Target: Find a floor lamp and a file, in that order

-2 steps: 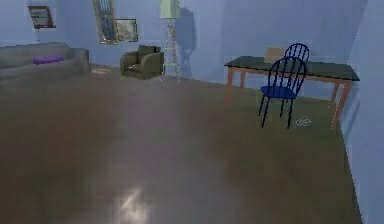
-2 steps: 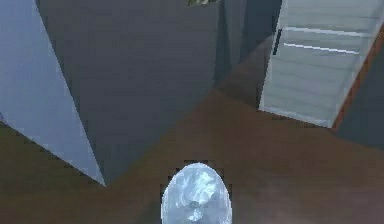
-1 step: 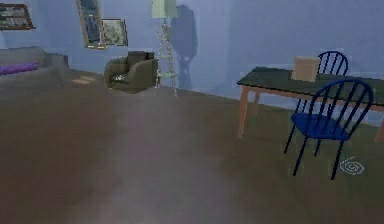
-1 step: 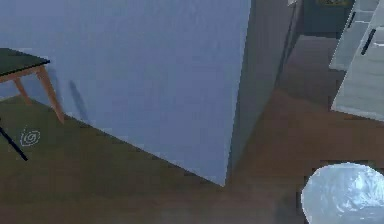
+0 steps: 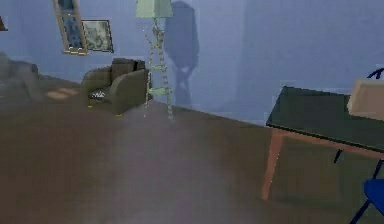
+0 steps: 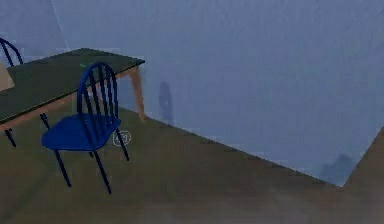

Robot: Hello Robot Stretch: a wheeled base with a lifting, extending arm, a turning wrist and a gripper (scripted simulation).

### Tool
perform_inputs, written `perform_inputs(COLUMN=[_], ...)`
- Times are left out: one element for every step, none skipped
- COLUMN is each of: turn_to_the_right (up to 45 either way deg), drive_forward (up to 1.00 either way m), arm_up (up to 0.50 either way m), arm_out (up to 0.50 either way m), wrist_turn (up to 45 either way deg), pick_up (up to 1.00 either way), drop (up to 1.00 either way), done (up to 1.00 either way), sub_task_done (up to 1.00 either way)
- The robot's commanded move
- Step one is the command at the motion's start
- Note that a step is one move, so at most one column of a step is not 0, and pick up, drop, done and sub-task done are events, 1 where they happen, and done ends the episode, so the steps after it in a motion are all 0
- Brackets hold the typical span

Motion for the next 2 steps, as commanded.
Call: perform_inputs(turn_to_the_right=[0.0,9.0], drive_forward=[1.0,0.0], arm_up=[0.0,0.0], arm_out=[0.0,0.0], wrist_turn=[0.0,0.0], pick_up=[0.0,0.0], drop=[0.0,0.0], done=[0.0,0.0], sub_task_done=[0.0,0.0])
